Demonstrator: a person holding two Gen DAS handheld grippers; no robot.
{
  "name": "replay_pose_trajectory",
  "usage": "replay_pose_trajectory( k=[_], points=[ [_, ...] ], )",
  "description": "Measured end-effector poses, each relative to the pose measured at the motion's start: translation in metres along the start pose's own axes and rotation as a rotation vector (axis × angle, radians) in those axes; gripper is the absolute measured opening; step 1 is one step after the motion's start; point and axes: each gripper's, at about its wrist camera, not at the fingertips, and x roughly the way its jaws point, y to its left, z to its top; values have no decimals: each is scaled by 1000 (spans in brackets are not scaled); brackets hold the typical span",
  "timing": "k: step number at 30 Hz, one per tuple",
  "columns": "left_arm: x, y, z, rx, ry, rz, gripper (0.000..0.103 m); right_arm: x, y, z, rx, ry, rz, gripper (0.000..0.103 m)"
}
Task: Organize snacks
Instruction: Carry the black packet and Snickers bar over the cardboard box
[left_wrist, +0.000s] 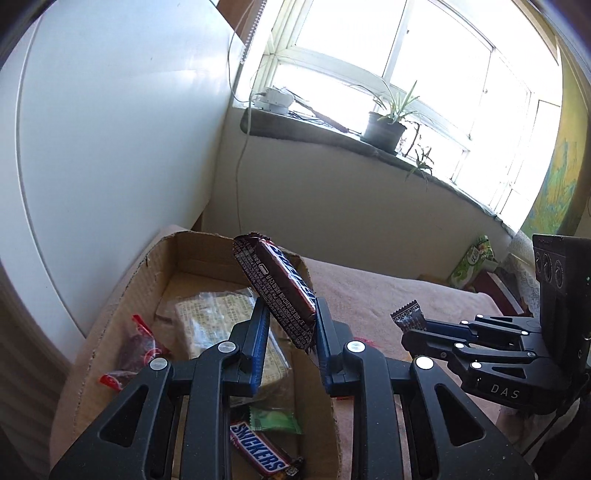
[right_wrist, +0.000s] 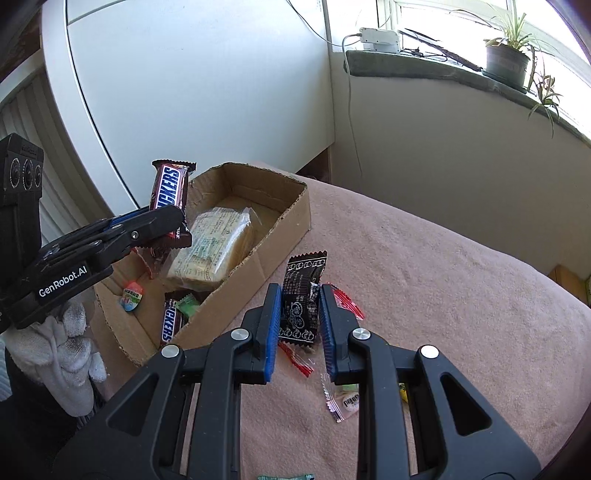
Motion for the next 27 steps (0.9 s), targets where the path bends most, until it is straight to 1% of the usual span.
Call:
replay_pose_trajectory(
  k=[6, 12, 20, 27],
  points=[
    [3, 16, 17, -9, -14, 41, 22, 24, 18, 22, -28, 4, 17, 21],
    [16, 29, 27, -20, 8, 62, 22, 48, 27, 41, -25, 13, 36, 21],
    [21, 35, 26, -21, 24, 78, 22, 80, 39, 57, -42, 34, 32, 21],
    [20, 36, 28, -24, 22, 86, 22, 95, 44, 63, -52, 46, 42, 21]
  ],
)
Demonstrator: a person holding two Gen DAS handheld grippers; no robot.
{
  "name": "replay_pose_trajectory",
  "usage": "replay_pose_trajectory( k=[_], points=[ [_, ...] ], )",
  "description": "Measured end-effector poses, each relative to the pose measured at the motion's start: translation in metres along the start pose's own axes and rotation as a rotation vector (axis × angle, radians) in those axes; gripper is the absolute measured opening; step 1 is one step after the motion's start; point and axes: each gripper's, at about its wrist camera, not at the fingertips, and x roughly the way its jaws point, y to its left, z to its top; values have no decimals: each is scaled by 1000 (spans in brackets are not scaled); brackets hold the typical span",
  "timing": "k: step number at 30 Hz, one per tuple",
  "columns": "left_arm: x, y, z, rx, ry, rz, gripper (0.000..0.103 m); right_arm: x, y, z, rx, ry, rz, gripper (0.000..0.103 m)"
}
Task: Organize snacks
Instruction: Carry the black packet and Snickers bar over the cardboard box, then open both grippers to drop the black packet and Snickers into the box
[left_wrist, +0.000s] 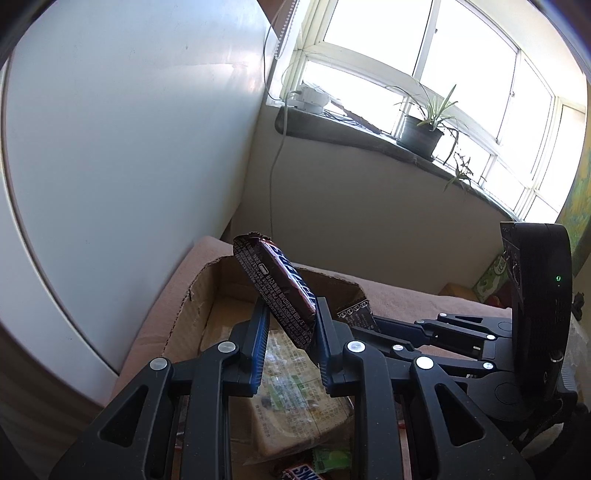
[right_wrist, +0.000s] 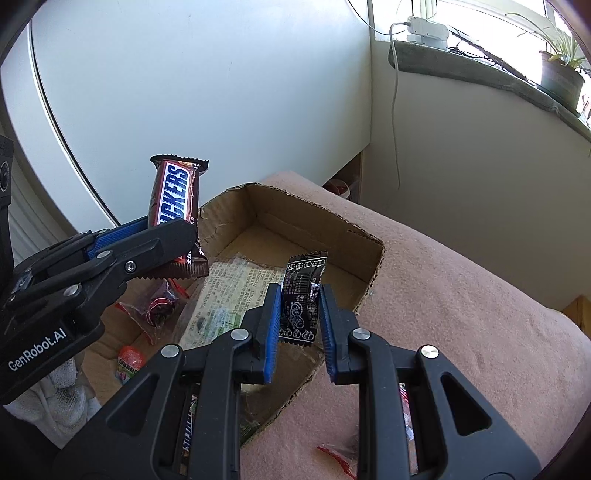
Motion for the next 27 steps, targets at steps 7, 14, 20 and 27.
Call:
replay_pose_trajectory(
  k=[7, 14, 20, 27],
  points=[
    [-1, 1, 0, -6, -1, 14, 24, 4, 1, 1, 2, -4, 12, 22],
    [-4, 1, -1, -6, -11, 26, 24, -3, 1, -1, -5, -11, 1, 32],
    [-10, 4, -1, -9, -27, 30, 24, -14, 1, -5, -10, -26, -16, 39],
    [-14, -1, -3, 12, -42, 37, 24, -28, 1, -11, -20, -47, -42, 56]
  ],
)
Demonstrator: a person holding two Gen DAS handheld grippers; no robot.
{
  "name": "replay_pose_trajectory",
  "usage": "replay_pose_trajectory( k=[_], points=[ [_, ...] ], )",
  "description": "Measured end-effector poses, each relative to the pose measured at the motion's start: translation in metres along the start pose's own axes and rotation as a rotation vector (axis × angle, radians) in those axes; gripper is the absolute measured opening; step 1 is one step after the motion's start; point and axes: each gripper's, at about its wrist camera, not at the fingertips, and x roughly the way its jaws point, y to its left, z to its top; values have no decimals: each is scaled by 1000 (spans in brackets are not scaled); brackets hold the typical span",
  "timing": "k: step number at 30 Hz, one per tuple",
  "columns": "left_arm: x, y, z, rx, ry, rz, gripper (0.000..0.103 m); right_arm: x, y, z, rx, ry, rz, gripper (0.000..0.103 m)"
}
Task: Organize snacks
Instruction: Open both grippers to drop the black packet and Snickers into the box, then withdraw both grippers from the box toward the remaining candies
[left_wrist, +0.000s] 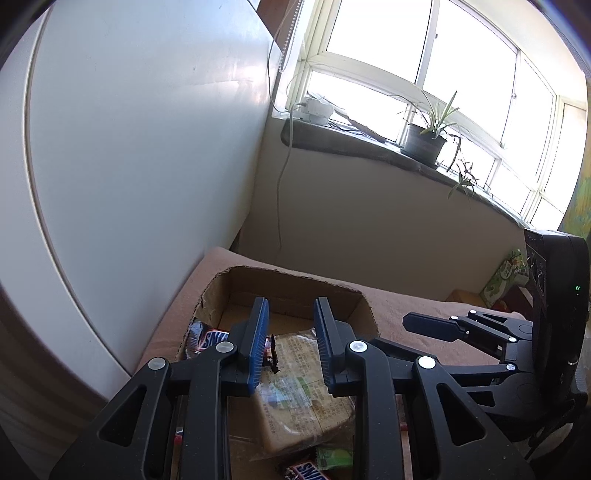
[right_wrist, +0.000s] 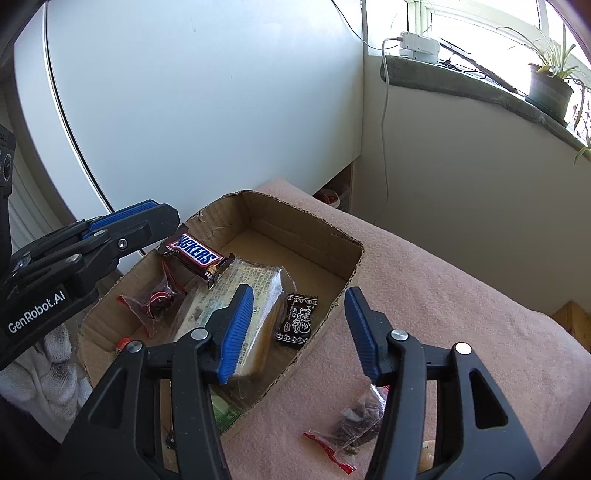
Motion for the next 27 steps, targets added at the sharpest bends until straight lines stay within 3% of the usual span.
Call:
replay_pose_trajectory(
  k=[2, 6, 17, 27],
  points=[
    [-2, -3, -1, 10, -7, 2, 24, -4, -3, -1, -1, -5, -7, 58],
    [-8, -7, -2, 16, -24, -12, 33, -12, -11, 0, 3, -15, -16, 65],
    [-16, -38, -12, 76, -33, -81, 33, -55, -55, -29, 54, -35, -79, 68],
    [-14, -80, -32, 150, 13, -167, 33, -72, -102, -72, 113, 15, -141, 68]
  ],
)
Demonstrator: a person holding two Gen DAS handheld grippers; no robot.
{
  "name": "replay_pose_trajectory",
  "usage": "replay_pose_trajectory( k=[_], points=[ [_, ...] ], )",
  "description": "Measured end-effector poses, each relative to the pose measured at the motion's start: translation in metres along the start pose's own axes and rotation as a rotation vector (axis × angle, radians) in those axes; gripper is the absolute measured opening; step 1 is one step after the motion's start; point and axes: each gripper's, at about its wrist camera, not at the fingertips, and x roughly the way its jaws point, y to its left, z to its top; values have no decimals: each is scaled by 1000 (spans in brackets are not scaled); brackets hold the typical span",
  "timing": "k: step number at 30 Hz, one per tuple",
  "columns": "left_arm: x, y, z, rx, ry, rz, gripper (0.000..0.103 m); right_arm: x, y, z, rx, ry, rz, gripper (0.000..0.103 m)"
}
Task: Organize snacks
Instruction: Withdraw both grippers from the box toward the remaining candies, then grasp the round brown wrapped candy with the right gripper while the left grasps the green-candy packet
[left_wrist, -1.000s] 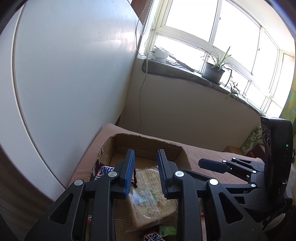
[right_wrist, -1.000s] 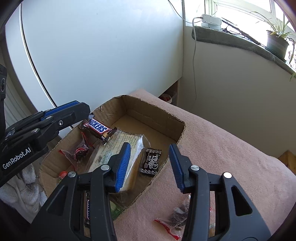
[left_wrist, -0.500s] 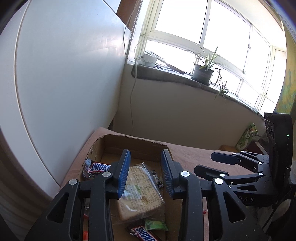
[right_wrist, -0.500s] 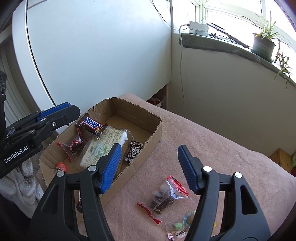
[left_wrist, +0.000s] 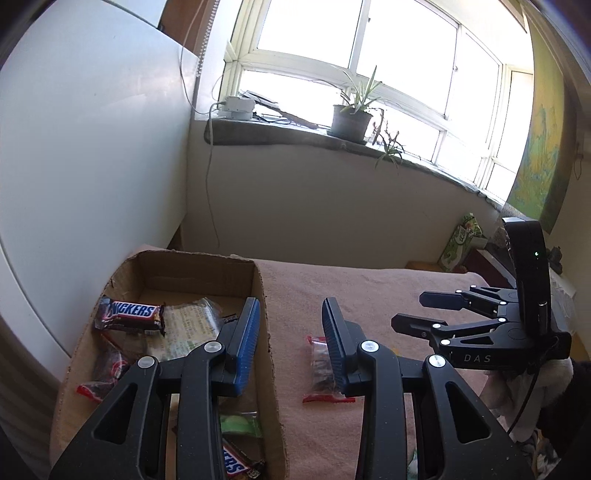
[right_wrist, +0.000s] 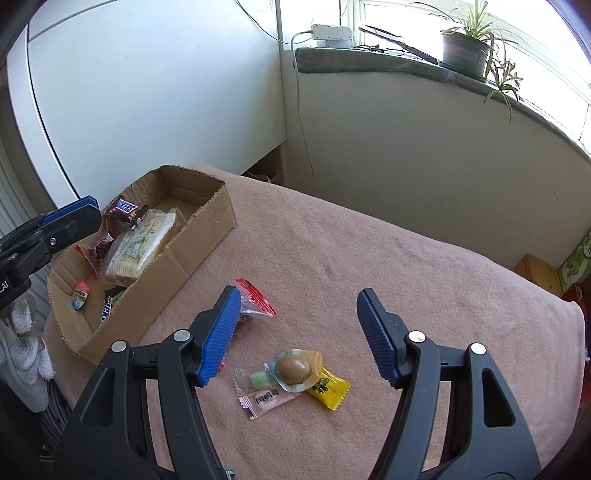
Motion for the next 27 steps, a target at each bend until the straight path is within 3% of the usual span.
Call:
replay_pose_trajectory(
  k=[13, 17, 27],
  points=[
    [38, -54, -36, 94, 170, -142, 33, 8, -24, -34, 31, 68, 108, 68],
    [50, -66, -45, 121, 219, -148, 28, 15, -22, -38, 11, 93, 138, 57],
    [69, -78, -58, 161, 286, -140, 23, 34, -16, -45, -56, 139, 166, 49]
  ],
)
